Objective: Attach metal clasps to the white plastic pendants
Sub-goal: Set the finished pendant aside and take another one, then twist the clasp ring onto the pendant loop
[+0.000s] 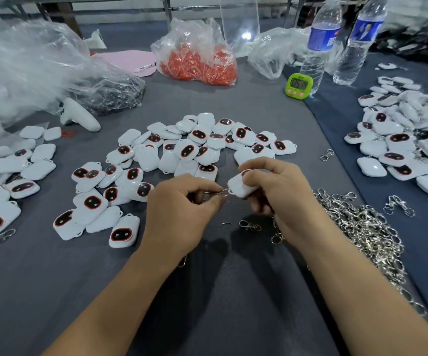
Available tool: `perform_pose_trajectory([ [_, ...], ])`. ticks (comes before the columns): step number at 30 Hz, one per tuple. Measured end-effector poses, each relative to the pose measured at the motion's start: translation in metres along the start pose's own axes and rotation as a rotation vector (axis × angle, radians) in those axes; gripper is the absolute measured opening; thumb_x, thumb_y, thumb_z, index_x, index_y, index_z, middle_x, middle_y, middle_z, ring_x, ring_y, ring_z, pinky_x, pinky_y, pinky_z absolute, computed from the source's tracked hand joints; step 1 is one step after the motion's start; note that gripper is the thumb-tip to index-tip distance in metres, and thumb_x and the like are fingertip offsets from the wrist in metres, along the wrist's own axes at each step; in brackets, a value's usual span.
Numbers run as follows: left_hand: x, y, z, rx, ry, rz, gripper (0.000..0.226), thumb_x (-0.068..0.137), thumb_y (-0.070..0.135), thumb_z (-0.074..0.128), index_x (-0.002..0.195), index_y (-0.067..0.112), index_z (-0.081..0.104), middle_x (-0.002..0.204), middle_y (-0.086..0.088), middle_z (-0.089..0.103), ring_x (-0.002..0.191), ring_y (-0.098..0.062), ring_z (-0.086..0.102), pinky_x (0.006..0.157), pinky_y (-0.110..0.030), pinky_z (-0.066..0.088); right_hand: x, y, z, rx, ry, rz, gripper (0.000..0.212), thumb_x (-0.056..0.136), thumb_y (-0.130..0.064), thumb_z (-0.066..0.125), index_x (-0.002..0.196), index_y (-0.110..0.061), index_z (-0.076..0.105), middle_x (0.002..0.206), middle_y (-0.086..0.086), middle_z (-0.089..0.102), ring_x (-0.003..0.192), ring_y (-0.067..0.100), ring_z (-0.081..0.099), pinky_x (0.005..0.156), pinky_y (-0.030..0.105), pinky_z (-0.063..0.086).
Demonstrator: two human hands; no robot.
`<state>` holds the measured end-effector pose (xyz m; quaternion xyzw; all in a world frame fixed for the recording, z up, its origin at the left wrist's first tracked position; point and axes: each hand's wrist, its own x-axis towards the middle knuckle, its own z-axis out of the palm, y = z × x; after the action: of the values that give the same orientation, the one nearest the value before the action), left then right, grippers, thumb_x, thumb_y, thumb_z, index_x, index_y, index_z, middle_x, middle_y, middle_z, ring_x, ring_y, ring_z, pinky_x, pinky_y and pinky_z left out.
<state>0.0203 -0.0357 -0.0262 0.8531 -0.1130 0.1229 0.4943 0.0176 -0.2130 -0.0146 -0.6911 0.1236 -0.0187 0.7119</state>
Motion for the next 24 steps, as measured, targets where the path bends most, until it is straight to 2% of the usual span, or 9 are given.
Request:
perform_pose_trajectory([
  [3,-0.002,-0.004,0.000,0.083,-0.010,0.023,0.016,0.080,0.026,0.083,0.092,0.036,0.079,0.075,0.016,0.065,0.071,-0.005,0.059,0.064,-0.011,0.042,0.004,-0.010,-0.018,0.094,0.049,0.024,0.019,0.090,0.003,0.057,0.092,-0.010,0.071,0.067,0.009,0.068,0.039,0.015,0.049,0.035,0.019,0.031],
  [7,-0.002,-0.008,-0.004,0.185,-0.124,0.019,0.013,0.080,0.034,0.080,0.092,0.038,0.079,0.076,0.022,0.068,0.078,0.002,0.062,0.068,-0.014,0.044,0.008,-0.019,-0.065,1.067,0.154,-0.027,0.014,0.095,-0.014,0.065,0.104,-0.004,0.069,0.100,0.012,0.073,0.077,0.017,0.074,0.059,0.020,0.054],
  [9,-0.003,-0.007,-0.004,0.182,-0.238,0.010,0.018,0.077,0.041,0.080,0.095,0.041,0.078,0.081,0.024,0.068,0.080,0.003,0.062,0.068,-0.011,0.042,0.010,-0.016,-0.077,1.205,0.168,-0.066,0.039,0.086,-0.021,0.074,0.119,-0.001,0.067,0.109,0.011,0.074,0.096,0.019,0.076,0.071,0.025,0.059],
  [11,-0.004,-0.003,-0.003,0.168,-0.354,0.043,0.026,0.074,0.047,0.078,0.100,0.044,0.077,0.086,0.024,0.068,0.082,0.003,0.062,0.070,-0.008,0.042,0.015,-0.011,-0.071,0.956,0.219,-0.061,0.039,0.083,-0.013,0.076,0.120,-0.003,0.068,0.104,0.009,0.076,0.093,0.018,0.075,0.074,0.025,0.059],
  [13,-0.005,0.001,-0.003,0.179,-0.465,0.100,0.029,0.073,0.050,0.074,0.101,0.044,0.076,0.090,0.024,0.068,0.086,0.002,0.063,0.075,-0.009,0.043,0.019,-0.006,-0.053,0.369,0.301,-0.157,0.032,0.083,-0.001,0.074,0.113,-0.014,0.073,0.104,0.001,0.078,0.092,0.014,0.073,0.082,0.030,0.059],
  [15,-0.005,0.004,-0.008,0.171,-0.494,0.131,0.020,0.074,0.051,0.071,0.092,0.043,0.078,0.085,0.025,0.070,0.081,0.001,0.066,0.074,-0.015,0.048,0.020,0.001,-0.033,-0.293,0.297,-0.312,0.042,0.085,-0.009,0.071,0.122,-0.029,0.070,0.118,-0.010,0.073,0.103,0.003,0.066,0.099,0.030,0.053],
  [17,-0.002,0.003,-0.020,0.144,-0.443,0.110,0.016,0.072,0.054,0.071,0.083,0.044,0.078,0.077,0.027,0.071,0.075,0.003,0.067,0.069,-0.016,0.050,0.020,0.008,-0.018,-0.708,0.151,-0.369,0.059,0.088,-0.024,0.070,0.142,-0.039,0.054,0.143,-0.012,0.057,0.127,0.004,0.050,0.106,0.021,0.037],
  [20,0.007,-0.002,-0.042,0.216,-0.537,0.058,0.027,0.058,0.058,0.074,0.085,0.052,0.075,0.074,0.025,0.071,0.068,0.004,0.064,0.062,-0.009,0.046,0.024,0.019,-0.005,-1.052,-0.051,-0.371,0.062,0.096,-0.034,0.064,0.153,-0.026,0.041,0.160,-0.003,0.036,0.147,0.020,0.026,0.116,0.031,0.024],
  [24,0.016,-0.008,-0.054,0.289,-0.841,0.025,0.045,0.050,0.045,0.085,0.093,0.054,0.074,0.090,0.019,0.067,0.079,-0.004,0.062,0.064,-0.011,0.046,0.014,0.015,-0.001,-1.066,0.049,-0.405,0.039,0.094,-0.018,0.060,0.132,-0.010,0.061,0.134,0.005,0.060,0.123,0.029,0.049,0.105,0.038,0.038],
])
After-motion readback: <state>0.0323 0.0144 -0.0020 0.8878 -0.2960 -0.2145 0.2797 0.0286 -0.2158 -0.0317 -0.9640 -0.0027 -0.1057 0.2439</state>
